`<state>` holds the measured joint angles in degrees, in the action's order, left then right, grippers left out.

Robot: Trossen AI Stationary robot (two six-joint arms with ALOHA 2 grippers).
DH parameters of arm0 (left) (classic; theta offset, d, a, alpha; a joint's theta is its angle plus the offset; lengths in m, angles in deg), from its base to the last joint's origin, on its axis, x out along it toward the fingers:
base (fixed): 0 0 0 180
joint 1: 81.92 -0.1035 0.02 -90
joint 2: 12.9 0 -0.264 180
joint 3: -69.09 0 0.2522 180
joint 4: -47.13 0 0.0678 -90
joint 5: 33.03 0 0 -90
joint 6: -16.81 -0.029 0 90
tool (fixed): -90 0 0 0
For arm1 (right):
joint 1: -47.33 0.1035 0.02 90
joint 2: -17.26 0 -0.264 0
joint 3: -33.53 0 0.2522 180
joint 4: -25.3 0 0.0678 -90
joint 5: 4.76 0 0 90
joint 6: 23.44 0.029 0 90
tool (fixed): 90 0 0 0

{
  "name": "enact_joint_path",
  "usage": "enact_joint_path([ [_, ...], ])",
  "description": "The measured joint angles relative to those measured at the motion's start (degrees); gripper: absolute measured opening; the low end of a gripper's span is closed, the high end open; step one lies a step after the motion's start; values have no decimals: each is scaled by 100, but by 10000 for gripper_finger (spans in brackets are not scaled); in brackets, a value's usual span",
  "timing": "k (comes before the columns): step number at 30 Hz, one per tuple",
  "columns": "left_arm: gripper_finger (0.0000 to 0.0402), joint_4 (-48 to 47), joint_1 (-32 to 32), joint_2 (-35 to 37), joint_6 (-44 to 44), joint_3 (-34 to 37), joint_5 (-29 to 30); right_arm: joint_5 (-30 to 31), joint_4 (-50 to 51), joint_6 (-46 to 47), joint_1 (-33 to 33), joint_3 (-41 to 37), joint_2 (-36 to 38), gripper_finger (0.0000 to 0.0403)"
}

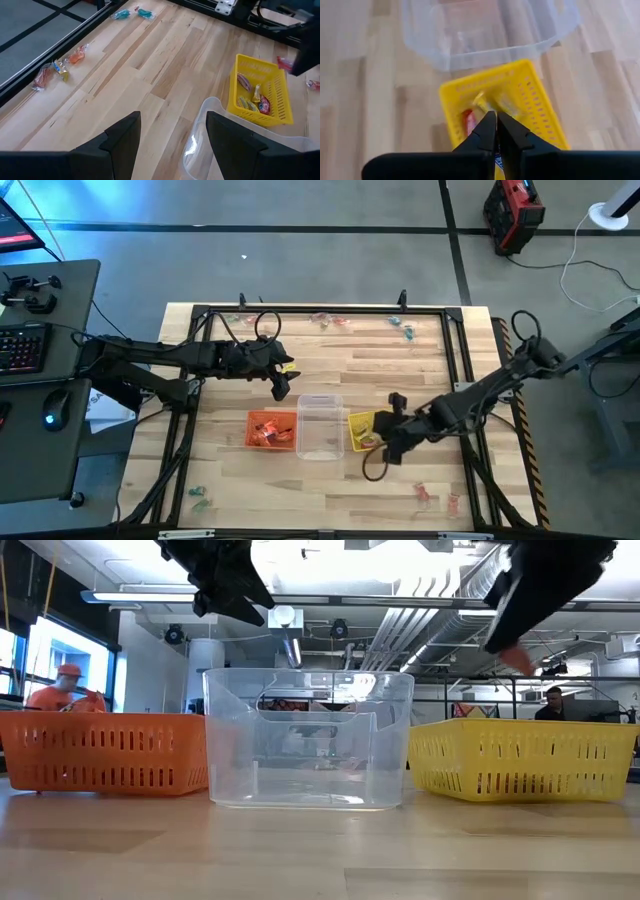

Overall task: Sort candy by brand, put in halloween buckets
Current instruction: Put the red candy into the yellow bin, then put the red gummy into the transparent bin

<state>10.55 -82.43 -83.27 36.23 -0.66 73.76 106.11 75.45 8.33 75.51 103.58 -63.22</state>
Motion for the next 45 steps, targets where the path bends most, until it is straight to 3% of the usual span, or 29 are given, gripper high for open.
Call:
enact_joint_path([
  [5,214,0,0,0,-2,0,-2,-372,-78,220,-225,0,-187,32],
  [9,214,-1,0,0,-2,0,-6,-722,-64,452,-245,0,-249,93],
  [14,214,1,0,0,-2,0,-16,-438,304,606,-261,286,-256,178],
  [17,214,-1,0,0,-4,0,-15,-611,811,528,-321,680,-254,208],
  [21,214,-1,0,-2,-4,0,-15,-1191,1410,1626,-165,957,-239,216],
  [26,214,1,0,0,114,0,-15,-2234,1498,3866,732,612,-242,213],
  [30,214,5,0,0,134,0,-15,-2501,807,5993,1442,98,-247,213],
  [33,214,17,0,0,135,0,-15,-2532,505,7025,1728,-238,-300,213],
  [36,214,16,0,0,136,0,-16,-2728,319,7505,1851,-461,-472,213],
  [45,214,22,0,0,2,-2,-164,-3189,-50,7468,1847,-509,-1274,212],
])
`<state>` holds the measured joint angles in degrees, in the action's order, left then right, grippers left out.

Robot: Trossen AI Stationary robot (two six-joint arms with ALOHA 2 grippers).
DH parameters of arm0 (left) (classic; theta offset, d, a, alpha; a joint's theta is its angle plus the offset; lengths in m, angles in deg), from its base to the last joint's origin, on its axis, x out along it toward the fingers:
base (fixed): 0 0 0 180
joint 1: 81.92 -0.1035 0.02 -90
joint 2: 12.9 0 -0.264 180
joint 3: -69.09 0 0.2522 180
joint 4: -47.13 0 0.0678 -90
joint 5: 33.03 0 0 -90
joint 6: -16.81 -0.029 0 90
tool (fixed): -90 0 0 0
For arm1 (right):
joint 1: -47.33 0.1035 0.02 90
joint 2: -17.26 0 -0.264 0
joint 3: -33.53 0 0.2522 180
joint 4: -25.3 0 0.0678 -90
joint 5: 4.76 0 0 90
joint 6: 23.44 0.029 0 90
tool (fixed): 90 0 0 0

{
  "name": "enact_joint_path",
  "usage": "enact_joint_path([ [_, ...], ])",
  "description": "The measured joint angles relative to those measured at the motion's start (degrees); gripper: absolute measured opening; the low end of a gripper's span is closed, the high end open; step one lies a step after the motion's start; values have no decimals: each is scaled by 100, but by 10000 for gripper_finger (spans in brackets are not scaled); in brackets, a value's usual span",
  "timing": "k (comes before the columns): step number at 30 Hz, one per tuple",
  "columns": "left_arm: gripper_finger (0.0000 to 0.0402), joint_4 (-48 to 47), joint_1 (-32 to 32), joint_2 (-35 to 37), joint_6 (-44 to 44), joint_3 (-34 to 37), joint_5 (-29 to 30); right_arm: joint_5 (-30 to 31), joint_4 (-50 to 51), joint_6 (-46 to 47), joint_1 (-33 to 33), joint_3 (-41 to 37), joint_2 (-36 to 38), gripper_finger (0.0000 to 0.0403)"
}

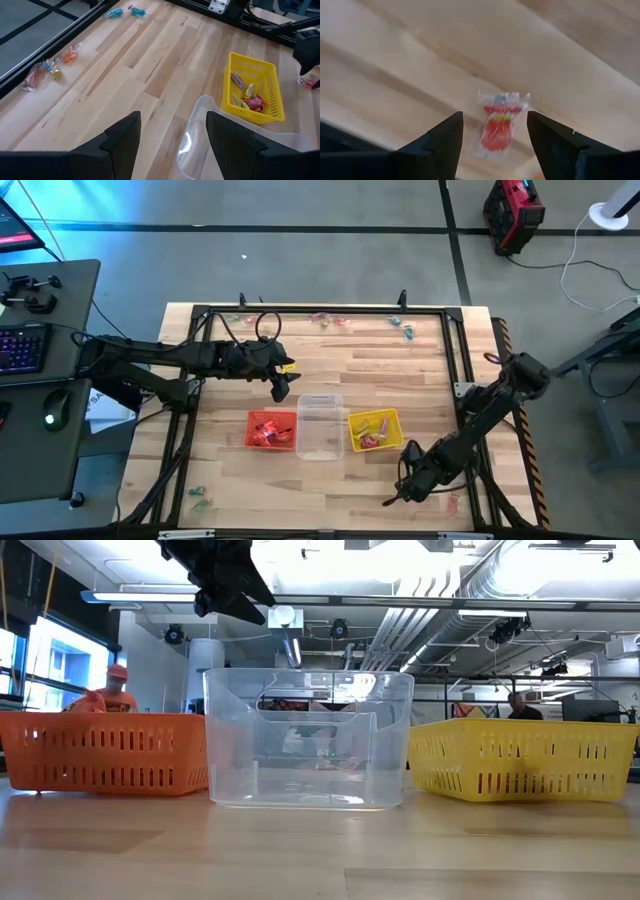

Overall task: Sort candy by brand, put in halloween buckets
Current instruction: Put the red gummy into the transparent bin

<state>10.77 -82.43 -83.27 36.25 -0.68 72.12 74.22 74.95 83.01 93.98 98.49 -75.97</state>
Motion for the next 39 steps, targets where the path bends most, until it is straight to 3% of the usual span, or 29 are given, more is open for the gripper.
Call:
enact_joint_path([
  [8,214,3,0,-2,2,0,0,-168,-67,-108,-9,23,-386,205],
  [11,214,27,0,21,189,0,-67,-202,-19,-308,20,26,-403,164],
  [16,214,162,0,240,243,0,-285,-73,257,-712,26,164,-114,27],
  [20,214,195,-9,531,243,-2,-130,322,701,-1154,-83,488,354,24],
  [23,214,335,-26,836,267,-2,-93,968,956,-1678,-309,801,769,11],
  [27,214,732,-24,1227,293,-4,-46,2048,1060,-2910,-854,1195,1169,9],
  [30,214,1067,-24,1458,293,-9,-42,2634,810,-4357,-1420,1509,1249,6],
  [34,214,1205,-24,1621,292,-9,-42,2674,-452,-6351,-2167,1655,1094,5],
  [39,214,1485,-22,1629,390,-7,-68,2269,-1566,-7988,-2854,1663,553,4],
])
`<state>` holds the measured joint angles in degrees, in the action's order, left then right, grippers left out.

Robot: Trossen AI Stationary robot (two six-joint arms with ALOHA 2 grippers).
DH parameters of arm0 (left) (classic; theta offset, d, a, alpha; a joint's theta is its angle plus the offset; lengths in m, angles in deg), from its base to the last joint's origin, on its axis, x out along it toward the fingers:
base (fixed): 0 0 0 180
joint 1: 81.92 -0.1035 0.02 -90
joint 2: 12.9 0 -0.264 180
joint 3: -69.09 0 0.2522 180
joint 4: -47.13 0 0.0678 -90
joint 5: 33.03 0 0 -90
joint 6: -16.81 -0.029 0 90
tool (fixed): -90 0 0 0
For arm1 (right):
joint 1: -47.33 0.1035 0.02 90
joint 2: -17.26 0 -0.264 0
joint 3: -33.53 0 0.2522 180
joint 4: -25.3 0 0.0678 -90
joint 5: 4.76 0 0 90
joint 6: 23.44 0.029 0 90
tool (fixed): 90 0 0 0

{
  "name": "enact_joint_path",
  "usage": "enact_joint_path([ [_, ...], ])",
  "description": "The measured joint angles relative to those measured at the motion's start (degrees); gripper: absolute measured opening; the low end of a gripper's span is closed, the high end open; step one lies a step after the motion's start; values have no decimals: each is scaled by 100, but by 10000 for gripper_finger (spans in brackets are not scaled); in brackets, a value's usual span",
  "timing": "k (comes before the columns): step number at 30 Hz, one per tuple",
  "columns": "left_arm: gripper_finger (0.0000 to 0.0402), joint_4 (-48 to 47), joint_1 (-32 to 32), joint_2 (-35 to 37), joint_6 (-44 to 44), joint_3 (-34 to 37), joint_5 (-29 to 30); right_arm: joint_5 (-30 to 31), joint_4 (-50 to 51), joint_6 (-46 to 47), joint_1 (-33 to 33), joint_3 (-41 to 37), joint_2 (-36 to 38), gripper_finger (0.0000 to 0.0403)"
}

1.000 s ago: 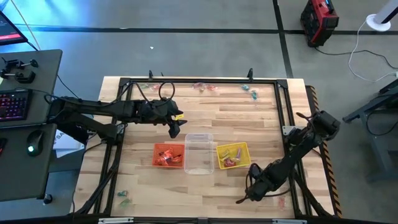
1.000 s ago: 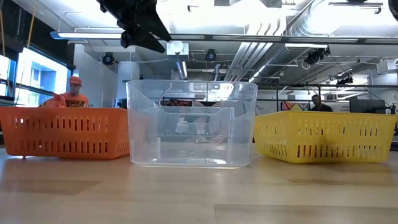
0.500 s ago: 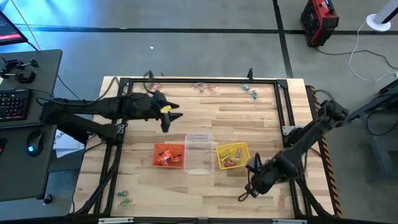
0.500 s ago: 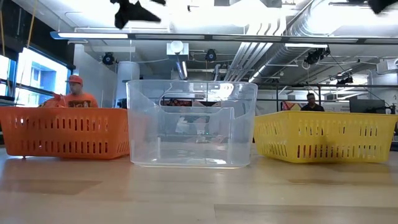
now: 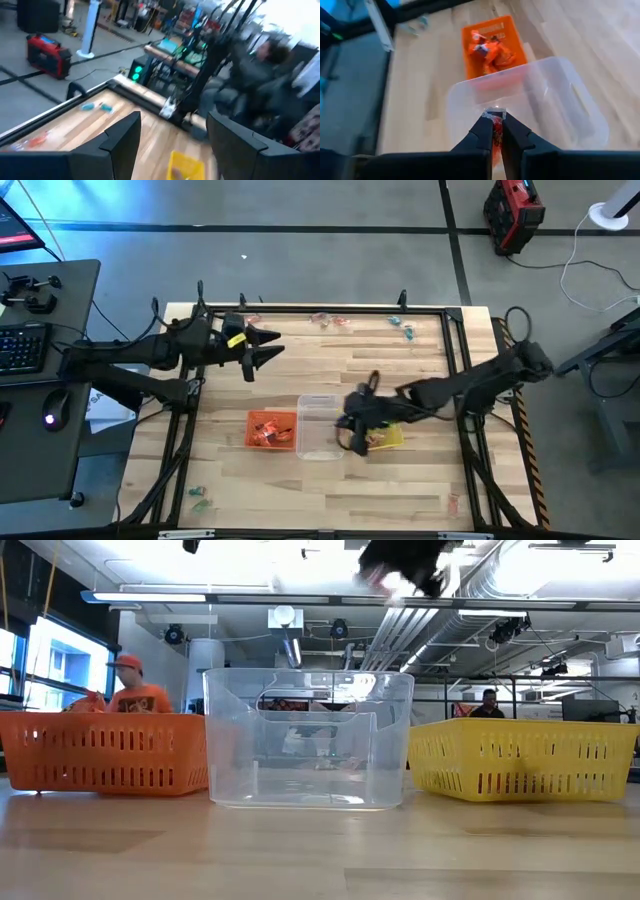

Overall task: Sort candy by brand, put in halloween buckets
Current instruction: Put the red gummy into the transparent bin, then put the orange gummy into the transparent bin

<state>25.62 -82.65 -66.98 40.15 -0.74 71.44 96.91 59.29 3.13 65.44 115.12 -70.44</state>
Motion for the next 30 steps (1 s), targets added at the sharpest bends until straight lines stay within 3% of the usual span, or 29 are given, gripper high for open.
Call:
enact_joint_path([
  [6,214,269,0,0,-43,0,-115,-118,-928,-762,-397,-2,-721,11],
  [13,214,287,0,0,-97,0,-124,-268,-1066,-1012,-466,-5,-1047,45],
  [18,214,282,0,0,-202,0,-58,-318,-1058,-855,-464,-7,-1049,92],
  [25,214,284,0,0,-248,0,-41,-315,-891,-309,-555,1,-1049,190],
  [30,214,199,0,0,-430,0,-39,-654,-180,-144,-709,625,-1013,229],
])
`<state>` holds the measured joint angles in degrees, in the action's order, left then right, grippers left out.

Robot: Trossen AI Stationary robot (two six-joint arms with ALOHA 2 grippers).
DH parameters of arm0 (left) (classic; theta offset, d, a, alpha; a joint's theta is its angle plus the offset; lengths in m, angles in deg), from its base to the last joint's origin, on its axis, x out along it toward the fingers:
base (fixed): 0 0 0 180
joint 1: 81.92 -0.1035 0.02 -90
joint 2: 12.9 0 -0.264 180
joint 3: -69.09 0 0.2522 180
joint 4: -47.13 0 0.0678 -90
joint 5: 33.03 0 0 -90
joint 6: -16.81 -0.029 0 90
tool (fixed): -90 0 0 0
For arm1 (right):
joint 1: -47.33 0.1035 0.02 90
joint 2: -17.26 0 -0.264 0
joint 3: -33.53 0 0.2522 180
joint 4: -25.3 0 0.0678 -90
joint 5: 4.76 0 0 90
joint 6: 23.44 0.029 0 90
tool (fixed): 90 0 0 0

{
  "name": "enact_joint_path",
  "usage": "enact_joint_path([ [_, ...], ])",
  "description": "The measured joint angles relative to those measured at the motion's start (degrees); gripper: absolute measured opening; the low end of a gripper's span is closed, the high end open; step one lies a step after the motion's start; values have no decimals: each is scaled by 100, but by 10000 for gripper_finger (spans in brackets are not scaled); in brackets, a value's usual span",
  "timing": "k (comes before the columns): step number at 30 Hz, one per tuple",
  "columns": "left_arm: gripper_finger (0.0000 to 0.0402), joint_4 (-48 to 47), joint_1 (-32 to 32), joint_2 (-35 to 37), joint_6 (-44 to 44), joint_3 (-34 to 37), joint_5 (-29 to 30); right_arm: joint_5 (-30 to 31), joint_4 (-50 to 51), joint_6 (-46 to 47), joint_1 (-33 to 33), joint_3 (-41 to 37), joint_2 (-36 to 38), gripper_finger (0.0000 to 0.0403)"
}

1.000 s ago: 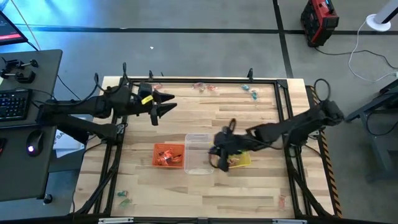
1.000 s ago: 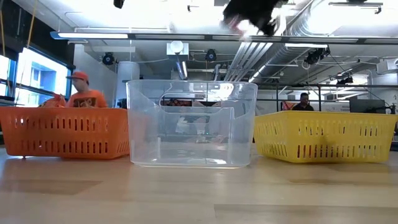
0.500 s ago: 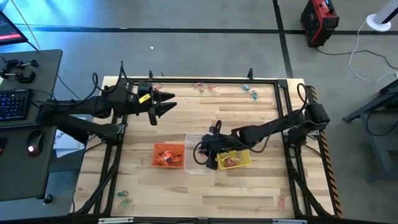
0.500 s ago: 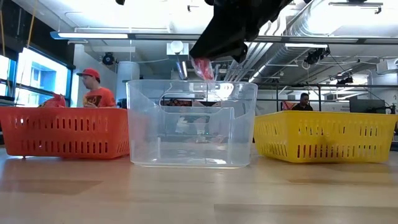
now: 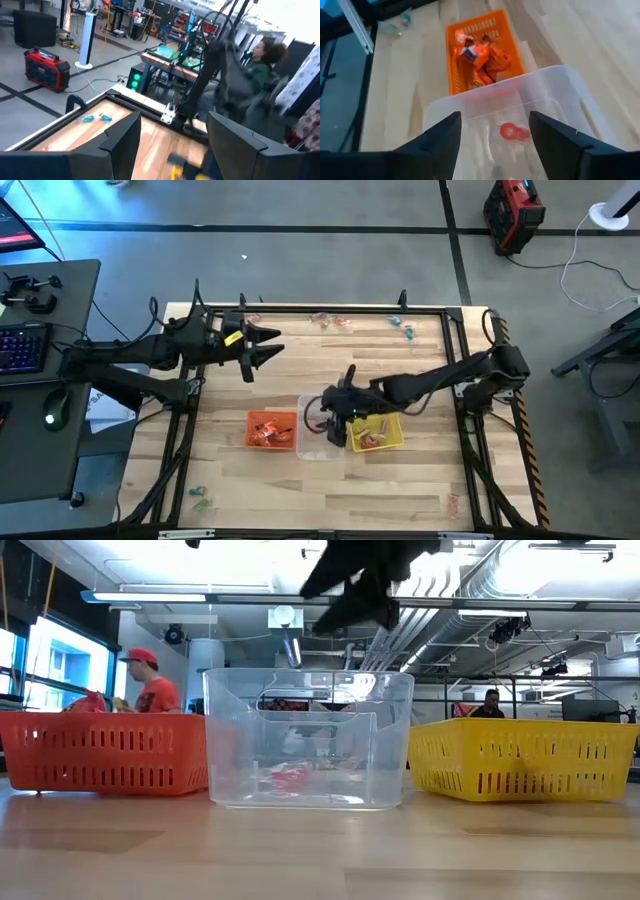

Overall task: Sort candy by brand, put in halloween buckets
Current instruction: Put the orange gummy into the transparent bin

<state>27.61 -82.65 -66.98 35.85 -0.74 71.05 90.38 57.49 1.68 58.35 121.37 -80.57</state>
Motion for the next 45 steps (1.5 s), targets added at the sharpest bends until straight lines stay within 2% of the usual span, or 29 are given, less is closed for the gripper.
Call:
enact_joint_path([
  [5,214,-394,-23,-68,-81,0,215,605,1110,-291,-354,681,414,231],
  [8,214,-903,-334,-355,913,0,439,935,1721,-354,-771,725,857,231],
  [10,214,-1338,-694,-695,1417,0,69,953,2128,-356,-1121,546,1213,231],
  [13,214,-1904,-1185,-1423,1565,3,-809,964,2311,-297,-1663,35,1780,231],
  [16,214,-2371,-1713,-2109,1405,-11,-1293,679,2113,-121,-2165,-613,2293,231],
  [20,214,-2900,-2737,-2682,1147,-351,-1261,-146,1452,28,-2619,-1422,2668,231],
  [25,213,-3434,-4294,-3395,771,-863,-1433,-878,768,-333,-2865,-2179,2727,231],
  [29,213,-3985,-5109,-4140,401,-1249,-1482,-1269,141,-622,-2915,-2627,2723,231],
  [34,213,-4110,-5545,-4865,329,-1516,-1487,-1291,-141,-821,-2999,-2804,2722,231],
  [36,213,-4051,-5640,-5063,321,-1588,-1319,-1285,-141,-796,-3025,-2809,2722,231],
  [38,213,-4004,-5685,-5198,232,-1677,-1106,-1275,-213,-743,-3029,-2809,2722,231],
  [45,213,-4011,-5854,-5433,-361,-1711,-1058,-1158,-390,-699,-3031,-2809,2722,231],
])
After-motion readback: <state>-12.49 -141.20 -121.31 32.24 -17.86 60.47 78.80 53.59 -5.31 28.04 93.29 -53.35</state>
